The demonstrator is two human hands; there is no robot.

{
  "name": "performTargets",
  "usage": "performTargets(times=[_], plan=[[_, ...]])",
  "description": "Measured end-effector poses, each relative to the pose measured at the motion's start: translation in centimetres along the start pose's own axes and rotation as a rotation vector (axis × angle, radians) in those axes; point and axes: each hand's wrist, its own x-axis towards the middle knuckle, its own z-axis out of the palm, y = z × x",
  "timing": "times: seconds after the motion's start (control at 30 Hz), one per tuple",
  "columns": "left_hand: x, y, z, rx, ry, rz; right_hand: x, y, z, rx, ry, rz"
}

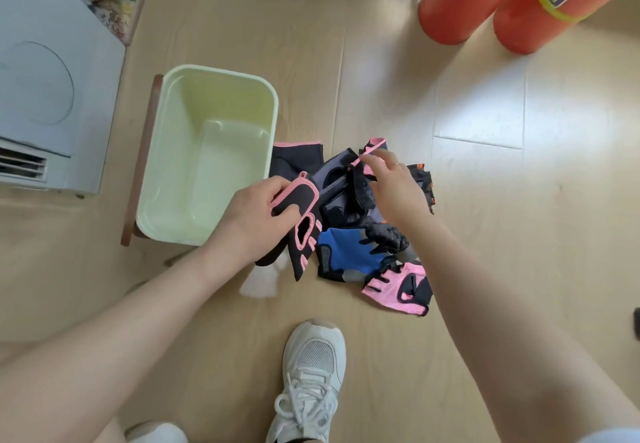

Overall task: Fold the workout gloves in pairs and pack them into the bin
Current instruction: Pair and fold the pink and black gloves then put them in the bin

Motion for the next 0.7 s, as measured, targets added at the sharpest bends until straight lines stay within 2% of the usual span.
performTargets(times=[0.07, 0.17, 0.23, 0.3, 0.37, 0.43, 0.57, 0.7], plan=[[0.0, -0.2, -0.1, -0.007, 0.002, 0.005, 1.3, -0.9, 0.1, -0.172, -0.096, -0.086], [-0.2, -0.6, -0.2, 0.010, 0.007, 0.017, 2.4, -1.5, 0.4, -0.388, -0.072, -0.168], [-0.2, -0.7, -0.4, 0.011, 0.003, 0.019, 2.4, -1.0, 0.6, -0.416, -0.009, -0.161], [-0.3, -0.9, -0.6, -0.008, 0.000, 0.014, 1.4, -0.3, 0.5, -0.337, 0.098, -0.117], [-0.4, -0.8, -0.6, -0.051, 0.006, 0.010, -0.1, 0.2, -0.1, -0.191, 0.226, -0.014], [-0.6, -0.6, -0.5, -0.107, 0.001, -0.001, -1.9, 0.6, -1.1, 0.028, 0.285, 0.146], [-1.3, 0.1, -0.4, -0.275, -0.030, -0.036, -6.2, -0.1, -3.9, 0.811, 0.333, 0.420], [-2.3, 1.0, -0.2, -0.374, -0.087, -0.123, -10.5, -2.1, -5.8, 1.382, 0.390, 0.517]])
